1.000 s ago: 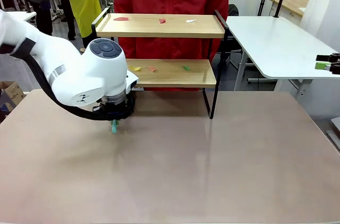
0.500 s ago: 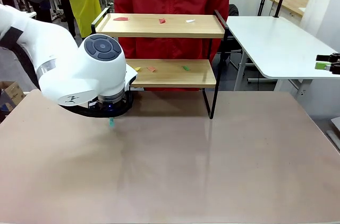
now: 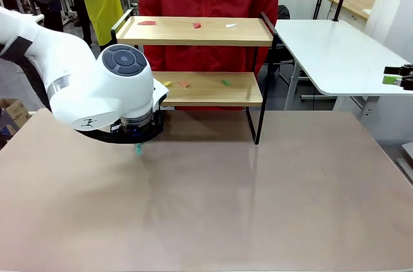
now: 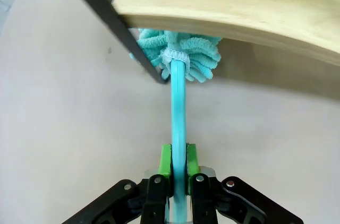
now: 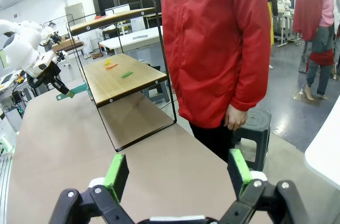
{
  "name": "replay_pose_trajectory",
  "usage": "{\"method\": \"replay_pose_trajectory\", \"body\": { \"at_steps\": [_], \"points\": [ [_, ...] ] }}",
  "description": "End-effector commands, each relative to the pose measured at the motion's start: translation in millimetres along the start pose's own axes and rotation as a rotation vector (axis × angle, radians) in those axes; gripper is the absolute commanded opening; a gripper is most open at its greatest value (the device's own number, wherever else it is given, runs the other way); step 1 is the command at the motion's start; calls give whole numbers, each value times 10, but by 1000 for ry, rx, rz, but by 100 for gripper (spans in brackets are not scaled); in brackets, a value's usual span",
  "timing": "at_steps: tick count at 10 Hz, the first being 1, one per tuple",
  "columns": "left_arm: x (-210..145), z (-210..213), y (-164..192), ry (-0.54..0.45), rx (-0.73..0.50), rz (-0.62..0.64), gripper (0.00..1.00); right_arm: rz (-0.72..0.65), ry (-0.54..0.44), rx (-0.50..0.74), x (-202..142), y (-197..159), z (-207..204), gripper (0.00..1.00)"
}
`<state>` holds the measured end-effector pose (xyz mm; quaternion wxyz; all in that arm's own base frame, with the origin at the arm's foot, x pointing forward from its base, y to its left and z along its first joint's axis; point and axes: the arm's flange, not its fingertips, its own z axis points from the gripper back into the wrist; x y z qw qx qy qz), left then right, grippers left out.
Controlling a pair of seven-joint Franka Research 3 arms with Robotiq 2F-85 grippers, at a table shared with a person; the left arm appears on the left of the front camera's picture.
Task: Clean the shelf.
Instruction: Clean the specific section of the Shelf indicated by the human with the Duster.
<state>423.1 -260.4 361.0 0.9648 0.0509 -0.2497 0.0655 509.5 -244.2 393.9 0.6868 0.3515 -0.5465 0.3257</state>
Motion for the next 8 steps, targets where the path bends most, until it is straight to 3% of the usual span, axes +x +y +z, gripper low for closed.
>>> {"method": "replay_pose_trajectory", "body": {
  "at_steps": [1,8],
  "points": [
    [-66,107,176,-16,-168,-91,13,4,-3,2,28,20,-17,100],
    [36,31,869,-5,-417,-422,13,4,-3,2,28,20,-17,100]
  ]
}}
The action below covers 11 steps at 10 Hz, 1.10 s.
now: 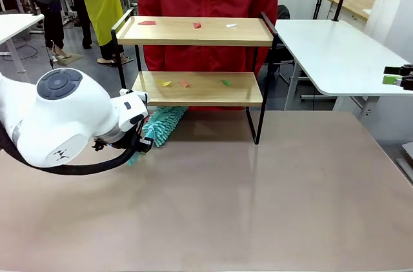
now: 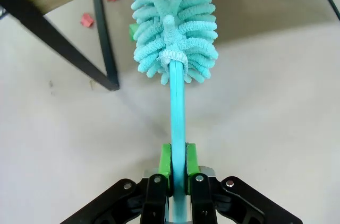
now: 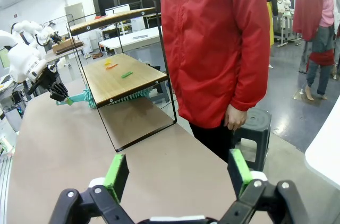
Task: Clean the shelf.
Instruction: Clean the specific section of the Shelf indicated by the human with the Duster.
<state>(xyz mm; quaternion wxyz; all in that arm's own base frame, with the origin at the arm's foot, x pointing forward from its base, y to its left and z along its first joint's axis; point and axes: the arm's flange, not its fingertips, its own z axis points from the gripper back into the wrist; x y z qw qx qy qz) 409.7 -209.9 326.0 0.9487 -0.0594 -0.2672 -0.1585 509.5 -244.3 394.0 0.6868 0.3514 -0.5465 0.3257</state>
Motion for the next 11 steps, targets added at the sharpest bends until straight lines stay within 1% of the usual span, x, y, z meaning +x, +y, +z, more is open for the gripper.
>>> {"method": "replay_pose_trajectory", "body": {
  "at_steps": [1,2,4,6,7,8,10,11],
  "points": [
    [163,449,401,76,-174,-106,13,4,-3,2,28,20,-17,100],
    [194,472,505,98,-236,-155,13,4,-3,2,28,20,-17,100],
    [226,578,658,131,-305,-230,13,4,-3,2,28,20,-17,100],
    [282,637,764,142,-294,-236,13,4,-3,2,28,20,-17,100],
    [302,627,808,161,-286,-265,13,4,-3,2,28,20,-17,100],
    [316,633,888,154,-330,-308,13,4,-3,2,28,20,-17,100],
    [331,676,1042,134,-464,-450,13,4,-3,2,28,20,-17,100],
    [346,705,1175,116,-534,-479,13,4,-3,2,28,20,-17,100]
  ]
}}
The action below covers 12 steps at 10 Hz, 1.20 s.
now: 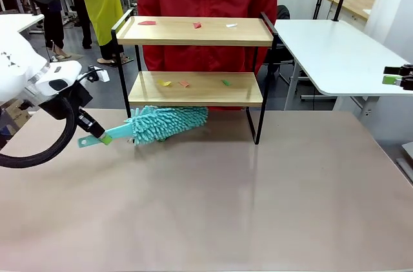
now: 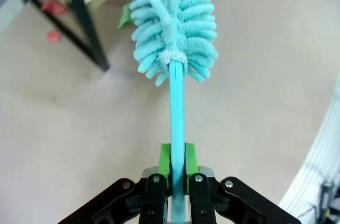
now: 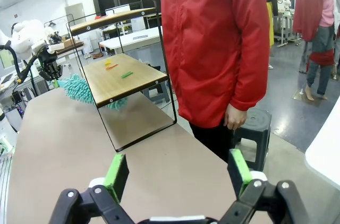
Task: Clean the shelf.
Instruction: Clean the specific section of the Shelf indicated by the human with the Duster.
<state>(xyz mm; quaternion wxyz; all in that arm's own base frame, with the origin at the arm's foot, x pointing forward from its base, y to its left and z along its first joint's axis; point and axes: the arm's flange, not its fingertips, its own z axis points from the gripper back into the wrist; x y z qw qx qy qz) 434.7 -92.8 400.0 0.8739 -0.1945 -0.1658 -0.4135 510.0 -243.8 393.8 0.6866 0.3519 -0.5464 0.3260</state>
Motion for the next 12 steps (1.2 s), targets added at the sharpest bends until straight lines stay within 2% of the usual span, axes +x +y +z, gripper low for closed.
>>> {"method": "replay_pose_trajectory", "body": {
  "at_steps": [1,4,5,6,8,12],
  "points": [
    [17,59,154,-34,-120,-72,13,4,-3,0,29,22,-10,100],
    [-42,160,286,79,-251,-239,13,4,-3,0,29,22,-10,100],
    [-29,250,267,124,-231,-323,13,4,-3,0,29,22,-10,100],
    [-23,427,206,144,-210,-355,13,4,-3,0,29,22,-10,100],
    [-38,958,-30,225,-78,-404,13,4,-3,0,29,22,-10,100],
    [-89,2008,-420,569,167,-366,13,4,-3,0,29,22,-10,100]
  ]
}}
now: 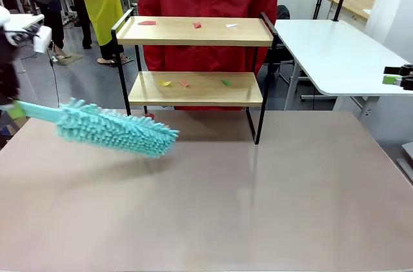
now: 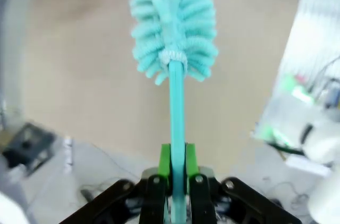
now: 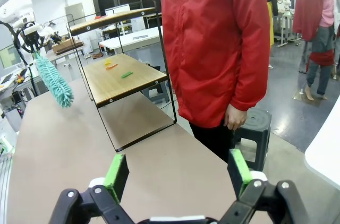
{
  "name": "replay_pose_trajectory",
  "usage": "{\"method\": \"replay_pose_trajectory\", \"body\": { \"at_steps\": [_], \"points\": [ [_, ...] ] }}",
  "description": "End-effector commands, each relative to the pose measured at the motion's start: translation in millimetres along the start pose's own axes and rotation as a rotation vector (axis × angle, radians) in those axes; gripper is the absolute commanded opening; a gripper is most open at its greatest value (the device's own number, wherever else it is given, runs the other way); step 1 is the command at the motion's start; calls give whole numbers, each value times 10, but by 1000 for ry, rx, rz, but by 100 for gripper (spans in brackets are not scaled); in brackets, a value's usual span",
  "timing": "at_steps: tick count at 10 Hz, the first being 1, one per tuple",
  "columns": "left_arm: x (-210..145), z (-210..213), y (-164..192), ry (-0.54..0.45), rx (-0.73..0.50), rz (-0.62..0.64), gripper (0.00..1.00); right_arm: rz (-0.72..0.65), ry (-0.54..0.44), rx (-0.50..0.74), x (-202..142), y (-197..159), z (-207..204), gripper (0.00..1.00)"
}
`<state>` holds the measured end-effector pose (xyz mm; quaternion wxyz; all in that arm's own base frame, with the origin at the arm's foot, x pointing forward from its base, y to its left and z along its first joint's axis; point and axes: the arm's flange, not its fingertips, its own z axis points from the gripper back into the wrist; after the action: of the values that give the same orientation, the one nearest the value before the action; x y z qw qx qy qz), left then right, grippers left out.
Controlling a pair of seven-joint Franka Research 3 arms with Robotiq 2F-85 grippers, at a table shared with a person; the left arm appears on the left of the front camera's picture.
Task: Clean the shelf.
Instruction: Clean the specific section of the Shelf indicated by the human with the Duster.
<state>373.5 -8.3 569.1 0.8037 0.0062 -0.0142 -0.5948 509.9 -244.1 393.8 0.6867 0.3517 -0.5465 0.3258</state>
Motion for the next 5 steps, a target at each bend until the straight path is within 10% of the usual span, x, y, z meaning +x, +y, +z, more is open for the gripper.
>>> {"method": "replay_pose_trajectory", "body": {
  "at_steps": [1,5],
  "points": [
    [40,266,-138,187,24,22,13,4,-3,1,29,23,-14,100],
    [186,699,-522,412,100,47,13,4,-3,1,29,23,-14,100]
  ]
}}
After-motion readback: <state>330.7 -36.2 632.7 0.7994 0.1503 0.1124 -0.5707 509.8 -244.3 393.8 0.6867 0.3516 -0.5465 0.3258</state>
